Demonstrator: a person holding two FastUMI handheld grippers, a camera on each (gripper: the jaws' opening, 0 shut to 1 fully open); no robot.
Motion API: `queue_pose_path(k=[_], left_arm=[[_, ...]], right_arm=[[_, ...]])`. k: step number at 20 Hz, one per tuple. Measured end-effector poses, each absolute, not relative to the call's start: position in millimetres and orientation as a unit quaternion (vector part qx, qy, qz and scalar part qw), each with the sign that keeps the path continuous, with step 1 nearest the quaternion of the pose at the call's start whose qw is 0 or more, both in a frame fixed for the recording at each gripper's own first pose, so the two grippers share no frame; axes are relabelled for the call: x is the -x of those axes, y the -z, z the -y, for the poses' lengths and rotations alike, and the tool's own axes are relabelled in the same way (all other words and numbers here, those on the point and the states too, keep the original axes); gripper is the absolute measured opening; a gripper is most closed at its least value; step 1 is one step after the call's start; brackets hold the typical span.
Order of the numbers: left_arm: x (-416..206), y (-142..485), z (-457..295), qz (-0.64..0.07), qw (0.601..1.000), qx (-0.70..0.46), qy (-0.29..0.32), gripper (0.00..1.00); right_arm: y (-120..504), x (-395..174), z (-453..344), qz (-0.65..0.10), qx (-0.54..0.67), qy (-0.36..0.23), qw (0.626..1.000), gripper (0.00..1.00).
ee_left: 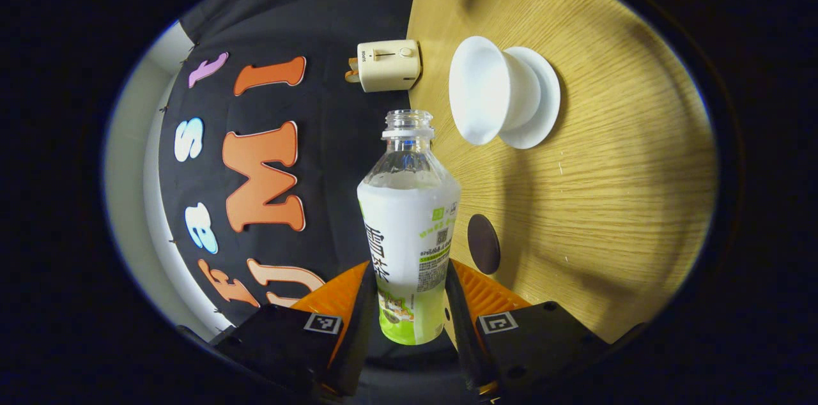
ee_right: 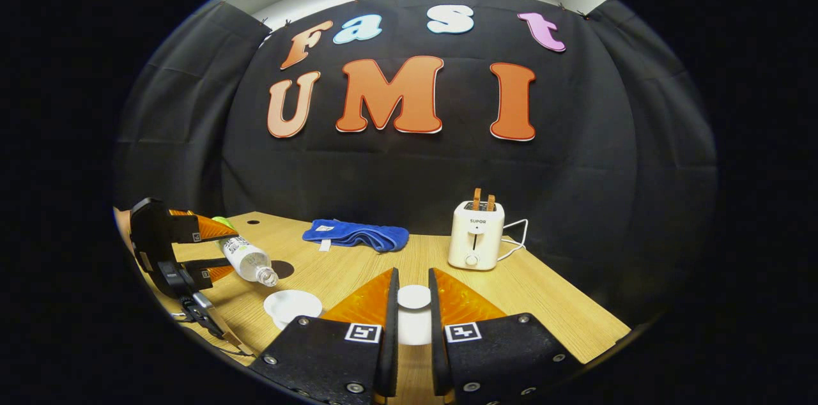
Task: Open the teacup lid with one hand, grasp the water bottle and pour water into the teacup with the other hand; after pouring, place the water bottle on the coaster and then close the teacup lid.
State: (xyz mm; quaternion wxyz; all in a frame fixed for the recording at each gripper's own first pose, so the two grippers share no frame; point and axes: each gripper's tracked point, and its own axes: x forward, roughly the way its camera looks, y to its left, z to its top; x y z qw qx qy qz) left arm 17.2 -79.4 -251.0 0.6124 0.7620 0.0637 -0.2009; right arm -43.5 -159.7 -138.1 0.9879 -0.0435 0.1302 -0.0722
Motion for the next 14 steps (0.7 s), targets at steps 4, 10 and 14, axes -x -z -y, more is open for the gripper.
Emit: queue_pose_path(k=[4,10,14], left_arm=[[-19.2,249.7,82.6,-0.052,0.595,-0.777,0.197,0.63],[-17.7,248.2,84.5,-0.041,0.583,-0.787,0.196,0.63],[-20.5,241.9,83.6,-0.034,0.577,-0.794,0.188,0.62]], right_arm=[[139.2,44.0,159.8,-0.131,0.043,0.072,0.988,0.22],[138.0,43.7,158.7,-0.130,0.047,0.072,0.988,0.22],[136.8,44.5,158.4,-0.129,0.045,0.070,0.988,0.22]])
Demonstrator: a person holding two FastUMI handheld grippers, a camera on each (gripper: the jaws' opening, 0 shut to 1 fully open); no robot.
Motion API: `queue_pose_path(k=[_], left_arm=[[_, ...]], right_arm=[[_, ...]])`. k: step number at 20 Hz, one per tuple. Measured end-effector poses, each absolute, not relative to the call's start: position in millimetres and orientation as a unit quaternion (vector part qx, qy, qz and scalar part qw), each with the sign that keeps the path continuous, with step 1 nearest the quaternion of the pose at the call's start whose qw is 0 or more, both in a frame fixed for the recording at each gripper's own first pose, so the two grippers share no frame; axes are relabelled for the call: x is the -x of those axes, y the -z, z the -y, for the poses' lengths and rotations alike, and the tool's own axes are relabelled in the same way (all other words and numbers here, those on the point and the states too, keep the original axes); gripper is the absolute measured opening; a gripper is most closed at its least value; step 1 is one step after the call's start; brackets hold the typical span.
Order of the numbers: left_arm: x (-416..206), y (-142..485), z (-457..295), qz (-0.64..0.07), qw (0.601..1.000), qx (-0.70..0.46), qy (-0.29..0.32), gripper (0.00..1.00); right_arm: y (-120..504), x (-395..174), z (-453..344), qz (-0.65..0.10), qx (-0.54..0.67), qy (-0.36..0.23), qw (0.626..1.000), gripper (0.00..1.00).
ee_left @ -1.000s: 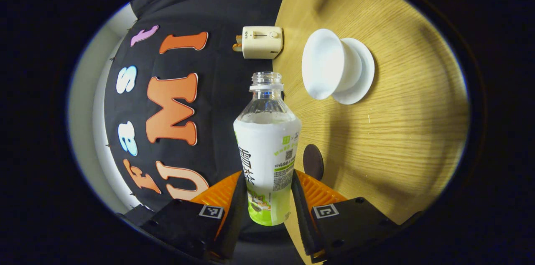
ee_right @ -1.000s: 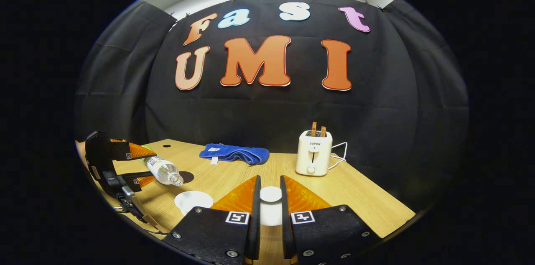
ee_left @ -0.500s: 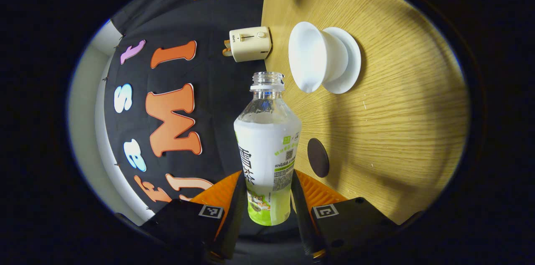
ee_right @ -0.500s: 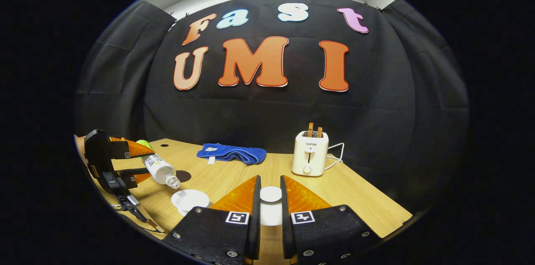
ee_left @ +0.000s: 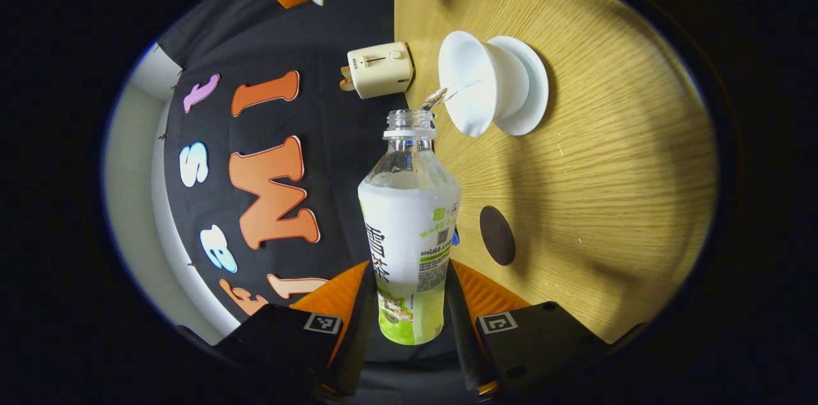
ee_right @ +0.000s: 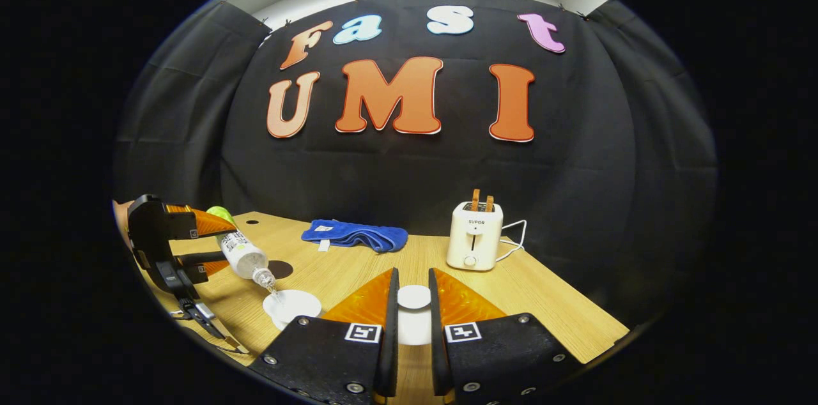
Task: Open the teacup lid with one hand, grasp the water bottle and pour water into the teacup with the other hand; after pouring, place the water bottle on the coaster and then close the teacup lid.
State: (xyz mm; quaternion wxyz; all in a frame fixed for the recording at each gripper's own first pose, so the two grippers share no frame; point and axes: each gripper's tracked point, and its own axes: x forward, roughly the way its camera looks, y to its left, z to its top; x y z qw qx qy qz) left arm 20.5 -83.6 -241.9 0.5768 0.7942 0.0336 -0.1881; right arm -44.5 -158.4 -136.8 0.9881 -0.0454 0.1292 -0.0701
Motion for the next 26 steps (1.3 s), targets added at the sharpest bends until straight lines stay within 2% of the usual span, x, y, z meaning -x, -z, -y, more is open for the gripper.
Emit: queue_pose_path(k=[26], left_arm=[[-25,217,92,0.013,0.514,-0.839,0.175,0.63]], right_arm=[[137,44,154,-0.132,0.051,0.060,0.988,0.22]])
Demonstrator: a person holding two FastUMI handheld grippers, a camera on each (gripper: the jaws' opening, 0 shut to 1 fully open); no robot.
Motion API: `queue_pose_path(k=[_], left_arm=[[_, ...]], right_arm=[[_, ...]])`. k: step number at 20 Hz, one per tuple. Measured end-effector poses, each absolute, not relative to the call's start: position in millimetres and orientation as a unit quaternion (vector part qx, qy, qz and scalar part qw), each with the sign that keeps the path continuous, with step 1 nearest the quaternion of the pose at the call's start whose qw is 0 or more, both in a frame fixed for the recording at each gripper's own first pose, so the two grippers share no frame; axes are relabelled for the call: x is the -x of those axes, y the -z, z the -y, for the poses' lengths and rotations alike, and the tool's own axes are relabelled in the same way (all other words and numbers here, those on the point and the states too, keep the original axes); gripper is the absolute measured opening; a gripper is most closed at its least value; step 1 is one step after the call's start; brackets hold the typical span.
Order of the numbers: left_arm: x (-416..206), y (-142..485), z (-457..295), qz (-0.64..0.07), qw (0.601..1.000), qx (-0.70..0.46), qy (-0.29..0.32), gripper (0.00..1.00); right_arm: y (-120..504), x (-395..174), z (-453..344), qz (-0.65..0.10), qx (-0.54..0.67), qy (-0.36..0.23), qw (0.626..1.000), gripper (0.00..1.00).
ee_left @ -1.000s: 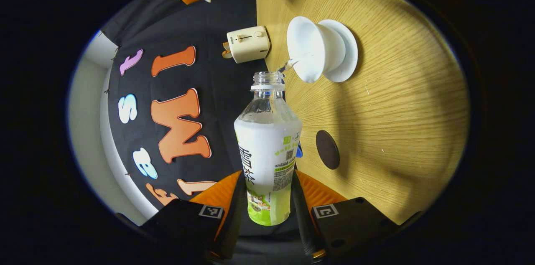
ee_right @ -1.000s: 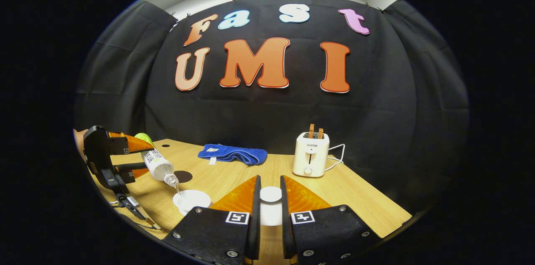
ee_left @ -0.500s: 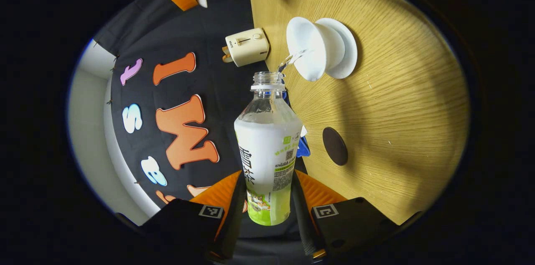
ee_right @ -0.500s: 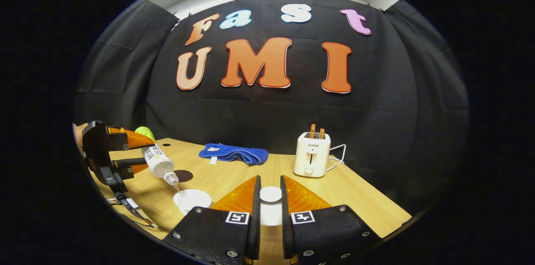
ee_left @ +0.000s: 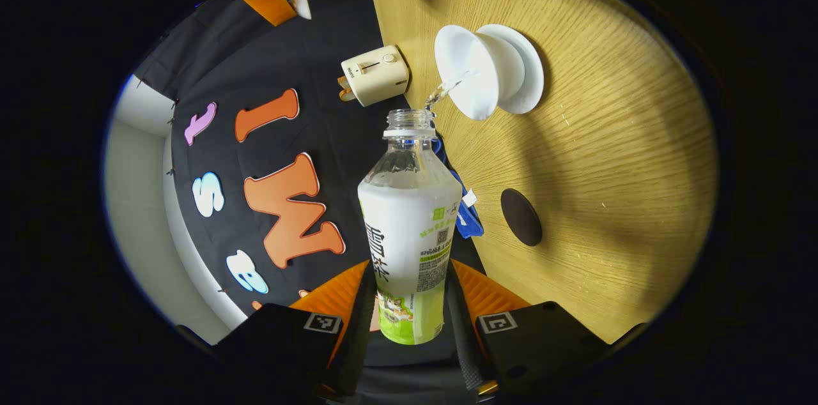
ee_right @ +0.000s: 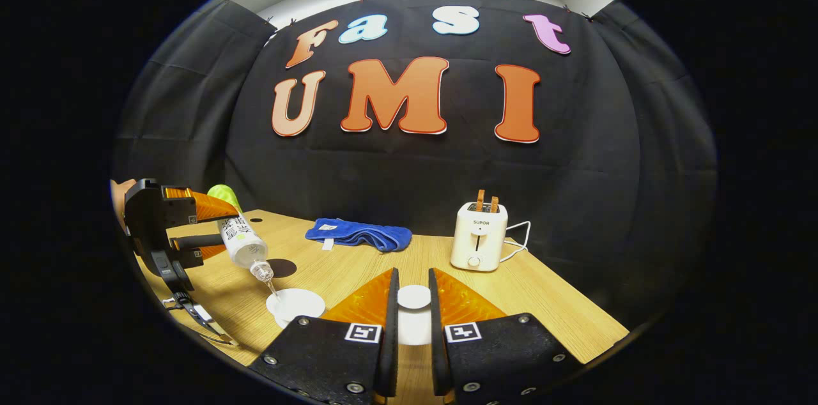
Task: Open the teacup lid with one hand, grasp the water bottle and pour water into the teacup with the other hand; after pouring, place the water bottle on the coaster and then close the teacup lid.
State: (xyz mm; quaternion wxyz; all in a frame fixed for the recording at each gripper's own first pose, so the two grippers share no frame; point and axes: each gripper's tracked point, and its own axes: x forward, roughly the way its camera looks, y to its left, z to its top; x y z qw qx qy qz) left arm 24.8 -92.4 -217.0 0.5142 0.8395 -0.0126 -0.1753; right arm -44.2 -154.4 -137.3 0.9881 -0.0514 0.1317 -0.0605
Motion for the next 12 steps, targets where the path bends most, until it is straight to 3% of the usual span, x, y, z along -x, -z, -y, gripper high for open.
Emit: queue_pose_path(k=[12], left_arm=[[-28,205,99,0.044,0.479,-0.861,0.167,0.64]], right_arm=[[142,43,152,-0.139,0.058,0.055,0.987,0.22]])
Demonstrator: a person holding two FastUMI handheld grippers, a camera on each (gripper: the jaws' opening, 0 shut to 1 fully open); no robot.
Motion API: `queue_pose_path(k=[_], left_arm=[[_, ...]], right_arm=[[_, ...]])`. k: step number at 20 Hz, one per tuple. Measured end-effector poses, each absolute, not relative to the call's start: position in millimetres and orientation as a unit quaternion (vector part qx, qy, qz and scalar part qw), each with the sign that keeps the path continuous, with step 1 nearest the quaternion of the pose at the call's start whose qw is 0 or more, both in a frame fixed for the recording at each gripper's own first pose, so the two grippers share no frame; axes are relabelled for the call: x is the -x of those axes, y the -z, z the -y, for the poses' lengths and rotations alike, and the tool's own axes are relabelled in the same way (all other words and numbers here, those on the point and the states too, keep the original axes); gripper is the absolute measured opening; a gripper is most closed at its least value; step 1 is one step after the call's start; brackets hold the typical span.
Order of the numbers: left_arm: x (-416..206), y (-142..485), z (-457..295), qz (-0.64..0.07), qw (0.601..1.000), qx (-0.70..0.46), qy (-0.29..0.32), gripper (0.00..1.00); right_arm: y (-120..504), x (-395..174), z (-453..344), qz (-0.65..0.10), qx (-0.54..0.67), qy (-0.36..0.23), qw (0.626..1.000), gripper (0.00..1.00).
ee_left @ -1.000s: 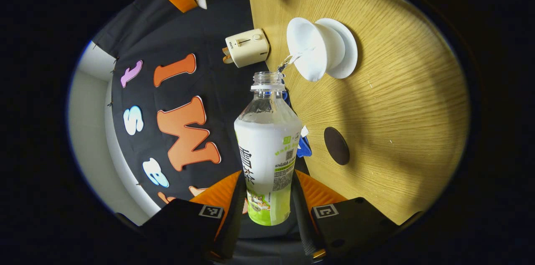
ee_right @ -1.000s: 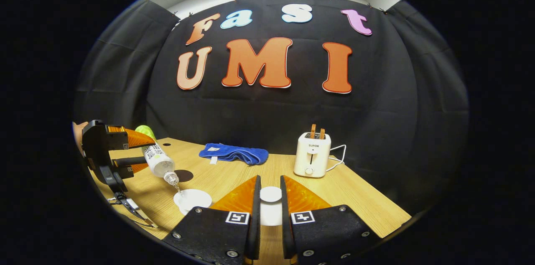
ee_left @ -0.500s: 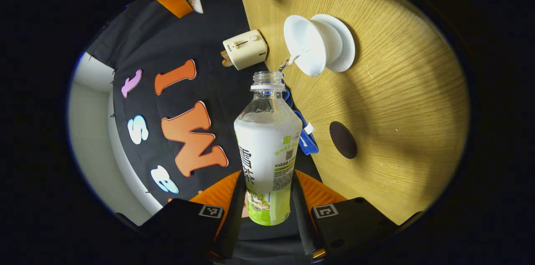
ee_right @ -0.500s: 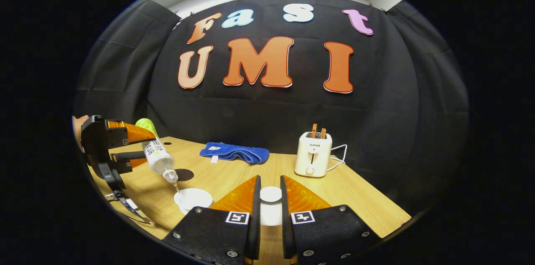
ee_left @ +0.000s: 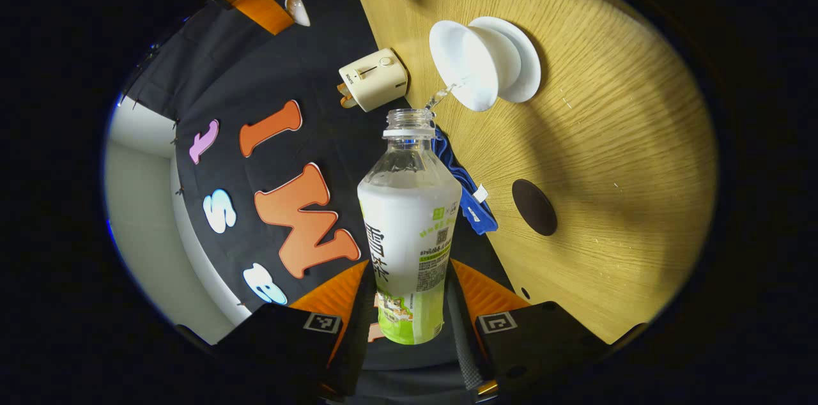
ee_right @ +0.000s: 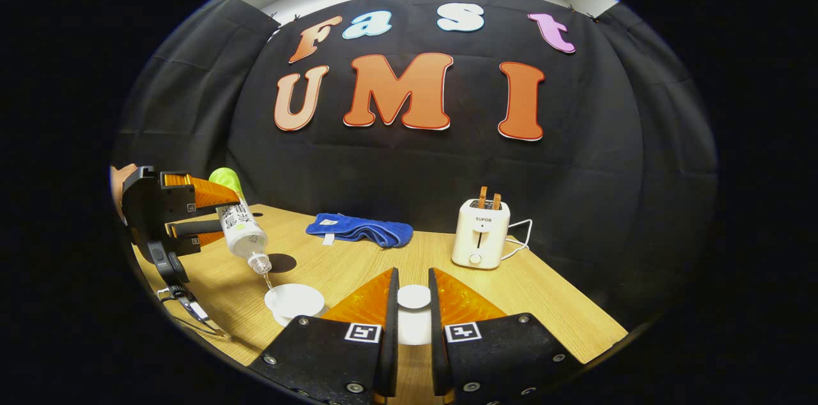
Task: Open the teacup lid with one hand, grasp the water bottle and pour water into the teacup with the other hand; after pouring, place the water bottle on the coaster and then close the teacup lid.
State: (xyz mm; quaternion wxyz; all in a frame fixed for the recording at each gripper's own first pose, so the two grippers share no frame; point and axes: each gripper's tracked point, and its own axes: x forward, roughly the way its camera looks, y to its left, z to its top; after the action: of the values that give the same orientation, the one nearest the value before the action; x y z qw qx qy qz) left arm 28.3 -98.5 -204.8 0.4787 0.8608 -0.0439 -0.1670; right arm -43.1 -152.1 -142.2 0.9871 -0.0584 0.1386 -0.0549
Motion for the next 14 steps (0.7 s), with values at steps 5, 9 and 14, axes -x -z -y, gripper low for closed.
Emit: queue_pose_path(k=[5,9,14], left_arm=[[-25,202,105,0.057,0.462,-0.869,0.167,0.63],[-29,196,109,0.072,0.445,-0.878,0.161,0.63],[-34,181,115,0.085,0.429,-0.886,0.153,0.63]], right_arm=[[143,43,151,-0.140,0.061,0.051,0.987,0.22],[145,42,150,-0.144,0.066,0.050,0.986,0.22],[146,41,148,-0.145,0.066,0.046,0.986,0.22]])
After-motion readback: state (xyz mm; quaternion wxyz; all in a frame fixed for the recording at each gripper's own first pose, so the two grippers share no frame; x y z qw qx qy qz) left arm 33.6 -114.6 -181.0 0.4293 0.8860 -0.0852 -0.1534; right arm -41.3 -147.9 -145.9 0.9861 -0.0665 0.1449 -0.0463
